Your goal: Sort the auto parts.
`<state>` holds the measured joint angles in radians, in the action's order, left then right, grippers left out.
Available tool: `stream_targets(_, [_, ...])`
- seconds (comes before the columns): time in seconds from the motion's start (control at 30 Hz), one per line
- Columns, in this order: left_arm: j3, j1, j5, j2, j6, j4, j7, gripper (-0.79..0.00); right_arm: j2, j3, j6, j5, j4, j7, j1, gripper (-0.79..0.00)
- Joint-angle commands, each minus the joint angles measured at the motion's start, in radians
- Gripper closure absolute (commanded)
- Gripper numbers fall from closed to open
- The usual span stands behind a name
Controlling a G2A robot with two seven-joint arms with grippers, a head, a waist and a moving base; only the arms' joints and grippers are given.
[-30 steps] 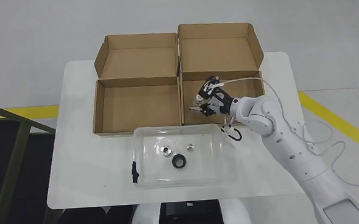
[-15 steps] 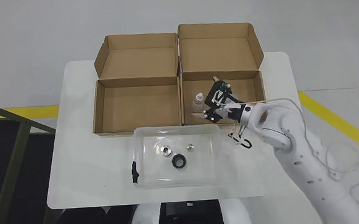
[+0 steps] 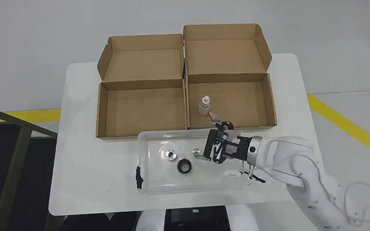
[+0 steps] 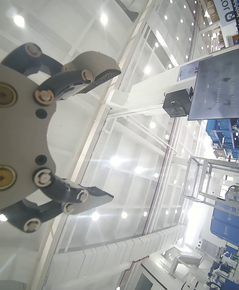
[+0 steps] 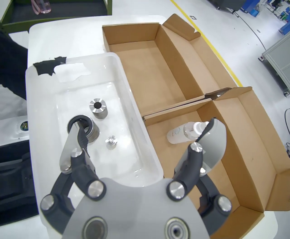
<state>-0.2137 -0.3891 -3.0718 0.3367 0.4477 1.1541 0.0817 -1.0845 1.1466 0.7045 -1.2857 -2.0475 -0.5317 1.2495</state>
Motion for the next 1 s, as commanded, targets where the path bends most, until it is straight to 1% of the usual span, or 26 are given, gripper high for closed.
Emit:
stream_targets(0.0, [0.0, 0.0, 0.0, 0.0, 0.0, 0.0, 0.0, -0.785, 0.003, -0.009, 0.024, -0.026, -0.01, -0.004, 0.01, -0.785])
stream_targets(0.37, [0.0, 0.0, 0.0, 0.0, 0.0, 0.0, 0.0, -0.785, 0.011, -0.048, 0.086, -0.107, 0.001, -0.02, 0.037, -0.779])
stream_targets(0.4, [0.0, 0.0, 0.0, 0.0, 0.0, 0.0, 0.0, -0.785, 0.012, -0.051, 0.09, -0.107, 0.009, -0.025, 0.035, -0.733])
stream_targets(0.47, [0.0, 0.0, 0.0, 0.0, 0.0, 0.0, 0.0, -0.785, 0.012, -0.057, 0.095, -0.105, 0.023, -0.037, 0.028, -0.69])
stream_targets(0.53, [0.0, 0.0, 0.0, 0.0, 0.0, 0.0, 0.0, -0.785, 0.011, -0.064, 0.098, -0.099, 0.037, -0.052, 0.019, -0.668])
stream_targets(0.7, [0.0, 0.0, 0.0, 0.0, 0.0, 0.0, 0.0, -0.785, 0.007, -0.09, 0.104, -0.077, 0.084, -0.096, -0.016, -0.585])
stream_targets(0.8, [0.0, 0.0, 0.0, 0.0, 0.0, 0.0, 0.0, -0.785, 0.005, -0.107, 0.101, -0.068, 0.106, -0.125, -0.037, -0.545])
stream_targets(0.97, [0.0, 0.0, 0.0, 0.0, 0.0, 0.0, 0.0, -0.785, -0.002, -0.142, 0.099, -0.049, 0.132, -0.182, -0.076, -0.523])
